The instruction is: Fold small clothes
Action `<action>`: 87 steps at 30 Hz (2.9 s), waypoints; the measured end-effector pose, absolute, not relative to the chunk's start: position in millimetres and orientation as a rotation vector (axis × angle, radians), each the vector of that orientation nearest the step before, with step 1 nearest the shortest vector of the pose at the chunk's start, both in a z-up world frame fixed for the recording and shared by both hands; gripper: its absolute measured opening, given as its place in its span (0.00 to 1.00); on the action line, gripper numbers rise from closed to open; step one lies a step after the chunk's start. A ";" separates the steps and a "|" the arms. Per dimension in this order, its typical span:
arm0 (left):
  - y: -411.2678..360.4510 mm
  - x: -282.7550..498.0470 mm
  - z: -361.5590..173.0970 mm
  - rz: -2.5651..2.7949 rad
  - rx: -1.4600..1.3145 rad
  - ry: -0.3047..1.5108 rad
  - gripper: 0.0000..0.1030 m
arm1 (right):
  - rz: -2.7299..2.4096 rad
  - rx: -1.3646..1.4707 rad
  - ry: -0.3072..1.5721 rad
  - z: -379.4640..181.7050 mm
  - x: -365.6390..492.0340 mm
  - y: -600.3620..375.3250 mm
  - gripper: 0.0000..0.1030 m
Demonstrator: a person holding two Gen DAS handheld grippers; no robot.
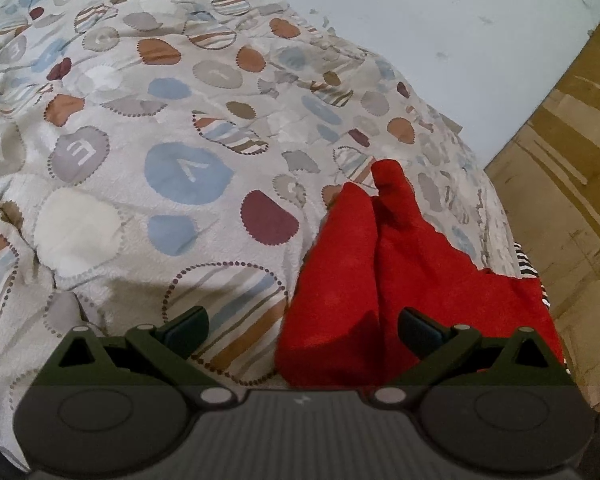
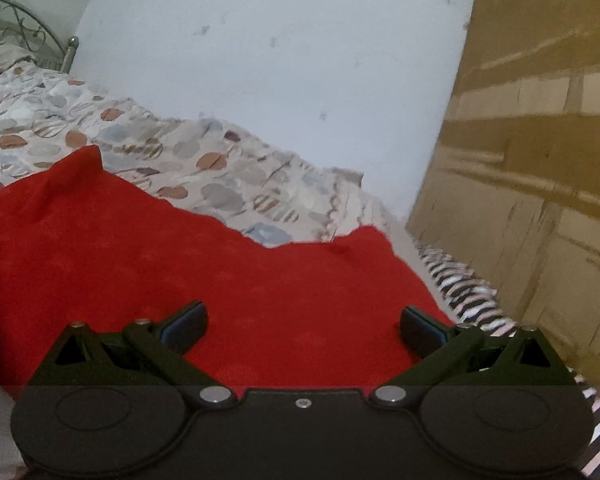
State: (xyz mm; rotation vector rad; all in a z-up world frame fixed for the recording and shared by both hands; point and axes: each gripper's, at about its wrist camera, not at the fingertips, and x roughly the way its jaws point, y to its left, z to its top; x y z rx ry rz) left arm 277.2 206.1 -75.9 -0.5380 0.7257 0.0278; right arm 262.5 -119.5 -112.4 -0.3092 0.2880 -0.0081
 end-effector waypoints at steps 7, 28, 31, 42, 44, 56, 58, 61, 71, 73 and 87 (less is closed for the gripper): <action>190.0 276.6 -71.7 -0.080 -0.494 0.701 1.00 | -0.003 -0.280 0.275 -114.1 261.8 -124.0 0.99; 170.9 319.3 -86.5 -0.061 -0.359 0.813 0.98 | -0.010 -0.258 0.242 -119.9 256.7 -124.6 0.99; 175.1 312.7 -84.9 -0.095 -0.390 0.780 0.77 | -0.004 -0.248 0.250 -118.7 257.6 -126.1 0.99; 195.7 297.3 -84.3 -0.113 -0.581 0.713 0.56 | 0.005 -0.231 0.246 -117.9 255.6 -129.7 0.99; 196.0 297.4 -83.1 -0.118 -0.598 0.705 0.70 | 0.007 -0.227 0.245 -117.5 255.1 -130.7 0.99; 159.4 299.6 -77.1 -0.164 -0.361 0.704 0.93 | 0.007 -0.224 0.244 -117.7 255.0 -131.5 0.99; 153.4 302.6 -80.4 -0.165 -0.302 0.744 0.79 | 0.007 -0.224 0.243 -117.7 254.9 -131.7 0.99; 164.1 305.7 -83.7 -0.138 -0.361 0.764 0.69 | 0.007 -0.224 0.243 -117.8 254.9 -131.6 0.99; 168.4 292.7 -77.7 -0.134 -0.410 0.672 0.18 | -0.001 -0.216 0.226 -117.7 252.9 -130.6 0.99; 166.9 290.6 -74.7 -0.137 -0.418 0.655 0.16 | -0.007 -0.217 0.221 -117.9 252.1 -129.3 0.99; 90.8 344.2 39.3 -0.286 -0.340 0.658 0.12 | -0.006 -0.357 0.176 -75.6 240.6 -174.1 0.99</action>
